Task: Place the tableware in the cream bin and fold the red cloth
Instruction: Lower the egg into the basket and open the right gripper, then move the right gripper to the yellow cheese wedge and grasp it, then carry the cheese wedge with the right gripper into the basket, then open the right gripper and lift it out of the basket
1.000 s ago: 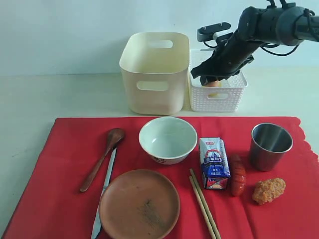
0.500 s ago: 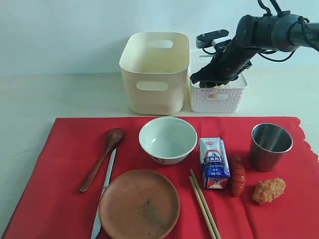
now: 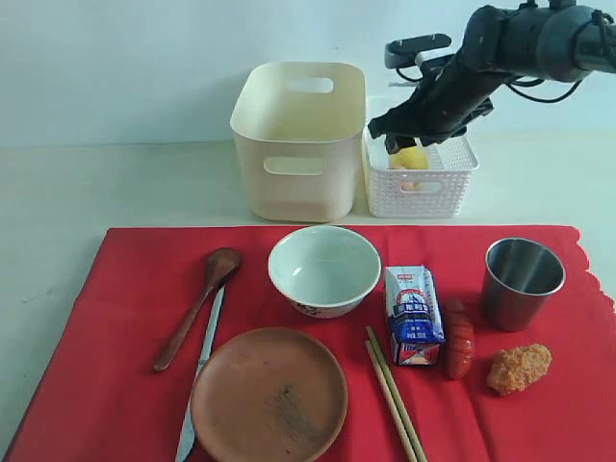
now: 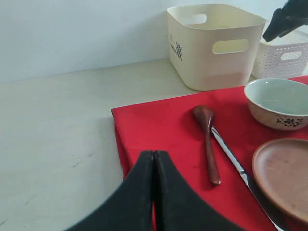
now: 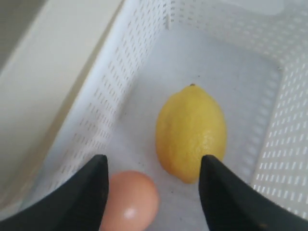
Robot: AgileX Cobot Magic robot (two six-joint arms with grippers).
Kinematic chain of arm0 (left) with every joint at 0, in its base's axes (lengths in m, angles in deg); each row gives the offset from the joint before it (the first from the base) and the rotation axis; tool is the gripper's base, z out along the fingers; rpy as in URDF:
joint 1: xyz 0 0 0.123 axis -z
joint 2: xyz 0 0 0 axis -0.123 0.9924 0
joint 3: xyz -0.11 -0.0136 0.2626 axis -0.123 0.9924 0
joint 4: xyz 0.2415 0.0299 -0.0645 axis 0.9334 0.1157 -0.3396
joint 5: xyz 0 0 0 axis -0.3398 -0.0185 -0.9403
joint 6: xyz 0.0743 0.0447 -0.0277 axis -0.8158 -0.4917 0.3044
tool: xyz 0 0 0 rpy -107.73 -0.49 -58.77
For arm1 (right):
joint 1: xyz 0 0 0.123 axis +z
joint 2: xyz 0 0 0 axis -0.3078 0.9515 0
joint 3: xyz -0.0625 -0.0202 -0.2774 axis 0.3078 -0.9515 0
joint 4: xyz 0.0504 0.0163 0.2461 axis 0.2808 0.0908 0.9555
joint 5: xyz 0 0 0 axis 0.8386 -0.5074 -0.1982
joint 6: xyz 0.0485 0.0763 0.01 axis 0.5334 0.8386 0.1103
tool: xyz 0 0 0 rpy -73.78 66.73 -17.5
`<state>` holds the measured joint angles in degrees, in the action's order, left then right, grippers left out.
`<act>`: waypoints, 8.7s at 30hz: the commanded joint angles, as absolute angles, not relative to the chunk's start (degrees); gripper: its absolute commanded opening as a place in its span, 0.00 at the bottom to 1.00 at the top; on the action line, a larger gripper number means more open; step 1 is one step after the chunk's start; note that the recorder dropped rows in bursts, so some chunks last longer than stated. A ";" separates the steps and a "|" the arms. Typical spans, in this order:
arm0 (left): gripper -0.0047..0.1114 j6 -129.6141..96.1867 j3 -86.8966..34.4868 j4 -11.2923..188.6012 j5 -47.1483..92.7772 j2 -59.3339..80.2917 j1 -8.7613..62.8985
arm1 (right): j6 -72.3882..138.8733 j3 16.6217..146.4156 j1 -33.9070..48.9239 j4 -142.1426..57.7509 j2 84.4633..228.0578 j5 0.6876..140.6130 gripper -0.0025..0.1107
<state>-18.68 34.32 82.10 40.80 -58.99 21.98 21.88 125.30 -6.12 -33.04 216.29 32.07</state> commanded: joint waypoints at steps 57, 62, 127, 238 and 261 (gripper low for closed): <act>0.04 -18.74 34.49 82.14 40.41 -59.33 21.79 | 19.57 66.09 -3.30 -30.98 146.30 29.18 0.51; 0.04 -18.74 34.49 82.14 40.41 -59.33 21.79 | 14.25 62.58 1.21 -30.13 144.20 31.82 0.51; 0.04 -18.74 34.49 82.14 40.41 -59.33 21.79 | -19.98 44.43 18.46 -31.06 171.93 39.47 0.68; 0.04 -18.74 34.49 82.14 40.41 -59.33 21.79 | 26.70 112.57 -6.91 -49.53 213.21 49.88 0.66; 0.04 -18.74 34.49 82.14 40.41 -59.33 21.79 | 30.60 98.10 -6.91 -48.41 188.60 29.29 0.58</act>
